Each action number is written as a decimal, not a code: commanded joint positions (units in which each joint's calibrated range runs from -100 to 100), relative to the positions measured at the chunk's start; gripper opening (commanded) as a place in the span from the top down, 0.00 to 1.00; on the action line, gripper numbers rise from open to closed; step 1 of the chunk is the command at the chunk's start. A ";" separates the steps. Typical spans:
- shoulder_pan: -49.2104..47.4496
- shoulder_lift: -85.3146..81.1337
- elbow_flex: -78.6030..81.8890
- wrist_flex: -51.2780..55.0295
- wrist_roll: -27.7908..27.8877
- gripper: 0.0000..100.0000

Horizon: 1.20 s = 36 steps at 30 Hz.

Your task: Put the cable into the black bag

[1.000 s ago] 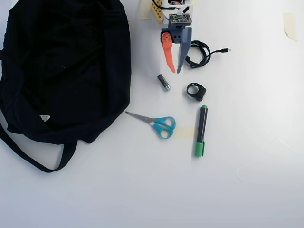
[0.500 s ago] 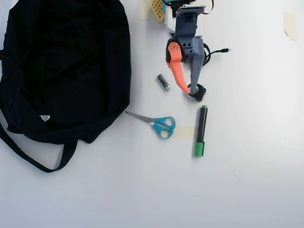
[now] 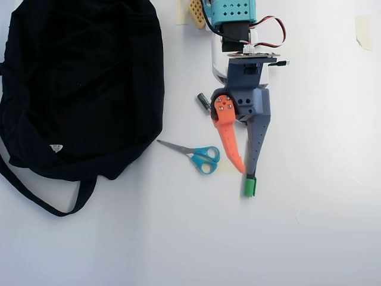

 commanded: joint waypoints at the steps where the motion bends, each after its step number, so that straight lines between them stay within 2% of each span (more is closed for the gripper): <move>1: 0.53 2.28 -15.35 9.36 0.15 0.98; 20: 1.73 1.20 -12.57 11.51 0.63 0.98; 22: 2.03 -0.04 -12.39 17.63 0.68 0.98; 23: 2.25 -1.29 -12.39 21.93 0.68 0.98; 24: 2.18 -4.52 -12.21 30.63 0.63 0.98; 28: 1.58 -10.17 -12.21 45.62 0.63 0.98; 36: -1.48 -14.90 -12.12 68.44 0.63 0.98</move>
